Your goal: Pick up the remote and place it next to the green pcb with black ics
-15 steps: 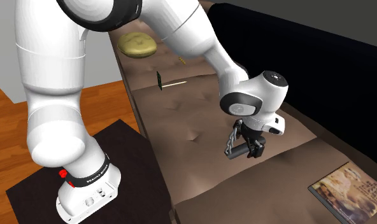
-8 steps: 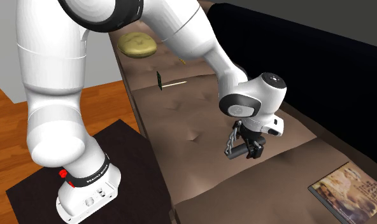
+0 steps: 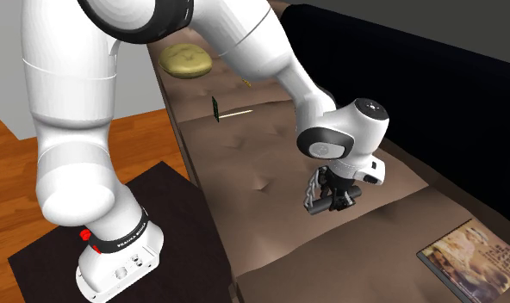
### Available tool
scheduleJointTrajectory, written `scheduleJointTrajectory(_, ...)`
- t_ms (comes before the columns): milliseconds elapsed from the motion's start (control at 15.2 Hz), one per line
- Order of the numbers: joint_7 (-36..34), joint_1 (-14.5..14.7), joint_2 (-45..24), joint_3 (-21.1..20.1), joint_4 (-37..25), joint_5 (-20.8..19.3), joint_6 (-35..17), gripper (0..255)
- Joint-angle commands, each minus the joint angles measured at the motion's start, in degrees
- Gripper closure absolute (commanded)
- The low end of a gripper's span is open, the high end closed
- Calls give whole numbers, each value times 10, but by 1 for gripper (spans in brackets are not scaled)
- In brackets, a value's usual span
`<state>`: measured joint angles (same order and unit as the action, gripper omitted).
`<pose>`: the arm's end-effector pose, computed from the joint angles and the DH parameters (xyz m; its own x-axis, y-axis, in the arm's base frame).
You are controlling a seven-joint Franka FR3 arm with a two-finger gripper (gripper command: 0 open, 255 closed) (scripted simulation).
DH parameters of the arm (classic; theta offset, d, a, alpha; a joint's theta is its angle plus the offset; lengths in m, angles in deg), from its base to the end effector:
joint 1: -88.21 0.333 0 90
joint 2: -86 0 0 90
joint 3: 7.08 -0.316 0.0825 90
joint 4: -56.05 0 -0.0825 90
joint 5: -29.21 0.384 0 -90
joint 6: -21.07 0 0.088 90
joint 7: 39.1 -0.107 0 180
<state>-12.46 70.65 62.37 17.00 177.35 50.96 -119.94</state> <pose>0.4300 -0.3814 0.2298 0.8621 -0.5066 0.0114 -0.5047 -0.8605 -0.0701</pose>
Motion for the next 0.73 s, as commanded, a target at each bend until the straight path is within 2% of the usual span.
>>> scheduleJointTrajectory(0,0,1,-2,-1,1,0,0,255)
scheduleJointTrajectory(660,-29,17,48,20,-1,-38,46,255)
